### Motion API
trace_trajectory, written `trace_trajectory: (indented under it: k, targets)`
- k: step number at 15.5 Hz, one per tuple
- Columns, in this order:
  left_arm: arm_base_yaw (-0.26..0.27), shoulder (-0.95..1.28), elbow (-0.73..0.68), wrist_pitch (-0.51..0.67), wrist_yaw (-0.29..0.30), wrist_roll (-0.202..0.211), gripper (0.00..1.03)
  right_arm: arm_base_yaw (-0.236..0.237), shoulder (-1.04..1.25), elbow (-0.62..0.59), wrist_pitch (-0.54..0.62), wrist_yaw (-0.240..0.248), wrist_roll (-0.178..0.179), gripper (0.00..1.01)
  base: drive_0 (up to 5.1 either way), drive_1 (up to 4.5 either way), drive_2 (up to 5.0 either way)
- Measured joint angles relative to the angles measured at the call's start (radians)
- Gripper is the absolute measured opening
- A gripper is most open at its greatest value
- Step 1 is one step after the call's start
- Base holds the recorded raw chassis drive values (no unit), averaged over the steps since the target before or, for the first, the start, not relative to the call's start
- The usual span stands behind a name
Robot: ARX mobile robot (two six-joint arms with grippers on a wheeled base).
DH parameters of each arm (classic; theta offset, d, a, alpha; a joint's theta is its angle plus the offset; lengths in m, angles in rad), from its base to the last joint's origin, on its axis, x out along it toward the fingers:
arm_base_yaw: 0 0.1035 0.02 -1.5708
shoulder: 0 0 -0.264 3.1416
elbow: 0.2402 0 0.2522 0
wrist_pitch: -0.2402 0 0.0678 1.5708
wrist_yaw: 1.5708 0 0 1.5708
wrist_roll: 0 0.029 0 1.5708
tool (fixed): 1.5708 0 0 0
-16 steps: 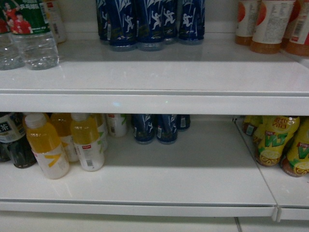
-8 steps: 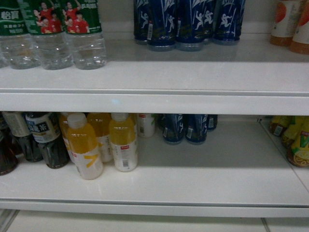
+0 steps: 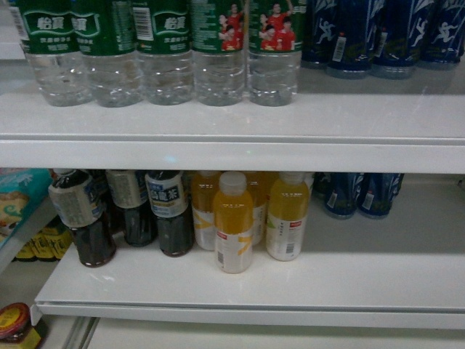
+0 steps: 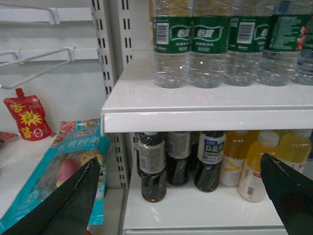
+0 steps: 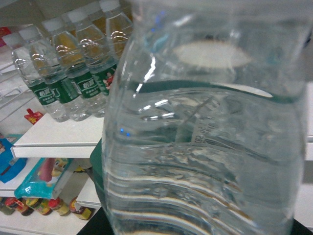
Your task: Move water from second to third shelf
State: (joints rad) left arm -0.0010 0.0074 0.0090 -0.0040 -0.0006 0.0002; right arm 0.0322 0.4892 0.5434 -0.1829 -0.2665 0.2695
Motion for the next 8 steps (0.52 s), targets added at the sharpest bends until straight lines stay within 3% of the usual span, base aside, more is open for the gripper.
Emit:
trace_trajectory:
  k: [8]
  targets:
    - [0.000, 0.000, 0.000, 0.001, 0.000, 0.000, 0.98, 0.000, 0.000, 0.000, -0.001, 0.000, 0.000, 0.41, -4.3, 2.11, 2.1]
